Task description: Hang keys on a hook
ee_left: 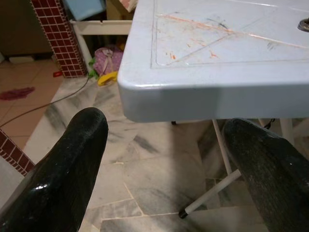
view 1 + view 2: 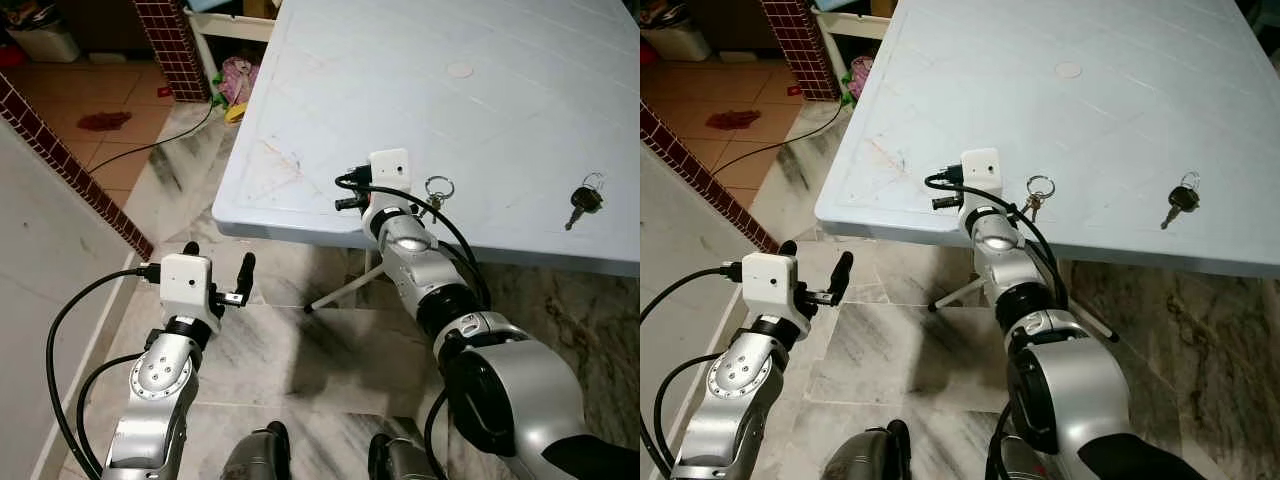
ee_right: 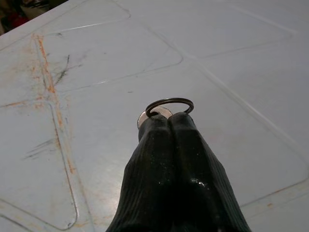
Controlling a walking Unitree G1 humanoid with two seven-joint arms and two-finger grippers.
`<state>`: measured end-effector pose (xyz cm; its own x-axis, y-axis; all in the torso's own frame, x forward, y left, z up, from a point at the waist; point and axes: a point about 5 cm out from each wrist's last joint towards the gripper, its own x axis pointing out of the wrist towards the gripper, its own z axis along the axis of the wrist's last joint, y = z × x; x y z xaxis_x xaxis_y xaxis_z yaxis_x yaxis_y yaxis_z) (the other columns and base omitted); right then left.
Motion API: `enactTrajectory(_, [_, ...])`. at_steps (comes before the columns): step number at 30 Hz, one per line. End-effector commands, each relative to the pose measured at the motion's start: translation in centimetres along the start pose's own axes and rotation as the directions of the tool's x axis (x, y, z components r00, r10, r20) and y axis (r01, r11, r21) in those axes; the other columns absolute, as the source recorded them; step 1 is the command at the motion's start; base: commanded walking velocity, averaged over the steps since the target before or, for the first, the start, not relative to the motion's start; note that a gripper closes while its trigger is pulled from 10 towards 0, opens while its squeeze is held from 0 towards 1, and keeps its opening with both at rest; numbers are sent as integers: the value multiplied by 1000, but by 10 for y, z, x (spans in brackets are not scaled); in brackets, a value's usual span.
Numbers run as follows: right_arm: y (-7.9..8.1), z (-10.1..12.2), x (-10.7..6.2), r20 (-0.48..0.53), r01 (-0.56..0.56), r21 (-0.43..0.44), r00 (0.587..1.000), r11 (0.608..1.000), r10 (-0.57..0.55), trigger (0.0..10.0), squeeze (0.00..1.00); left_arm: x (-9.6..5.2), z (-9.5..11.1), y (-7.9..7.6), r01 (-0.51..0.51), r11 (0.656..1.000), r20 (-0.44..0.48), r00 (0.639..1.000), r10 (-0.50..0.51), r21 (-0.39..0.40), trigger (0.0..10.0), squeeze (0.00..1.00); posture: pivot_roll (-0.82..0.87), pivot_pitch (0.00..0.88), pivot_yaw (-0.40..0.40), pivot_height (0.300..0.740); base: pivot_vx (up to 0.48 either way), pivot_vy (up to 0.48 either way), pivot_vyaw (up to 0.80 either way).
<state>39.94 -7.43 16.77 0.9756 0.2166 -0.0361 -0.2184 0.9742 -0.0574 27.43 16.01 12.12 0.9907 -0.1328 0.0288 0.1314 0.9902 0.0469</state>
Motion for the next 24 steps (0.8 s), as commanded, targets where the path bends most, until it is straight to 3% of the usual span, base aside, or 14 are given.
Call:
enactTrajectory(1, [-4,-15,-5,-30,20,-36,999,999,-22,0,0,-2,-3,2,-9,1000,-12,1000,9,1,10000,0,118,234,72,740,0,0,0])
enactTrajectory(8, [2,12,-5,174,39,-139,985,989,-14,0,0,2,-3,-1,1,1000,-9,1000,-1,-3,10000,0,100,228,78,740,0,0,0])
enactTrajectory(15, [4,21,-10,283,80,-178,959,981,-27,0,0,5,-2,-3,11,1000,-5,1000,-11,-7,10000,0,90,223,81,740,0,0,0])
enactTrajectory(21, [2,11,-14,255,74,-166,966,983,-30,0,0,8,-3,-4,16,1000,-4,1000,-16,-9,10000,0,79,215,84,740,0,0,0])
enactTrajectory(22, [0,6,-14,236,86,-163,971,983,-45,4118,165,8,-3,-4,19,1000,-3,1000,-19,-8,10000,0,79,214,86,740,0,0,0])
enactTrajectory(23, [0,5,-15,233,81,-153,971,985,-43,10000,1000,8,-2,-5,20,1000,-2,1000,-20,-8,10000,0,79,213,87,740,0,0,0])
enactTrajectory(24, [0,5,-15,234,81,-149,971,986,-44,10000,1000,9,-2,-5,22,1000,-1,1000,-22,-8,10000,0,80,212,89,740,0,0,0])
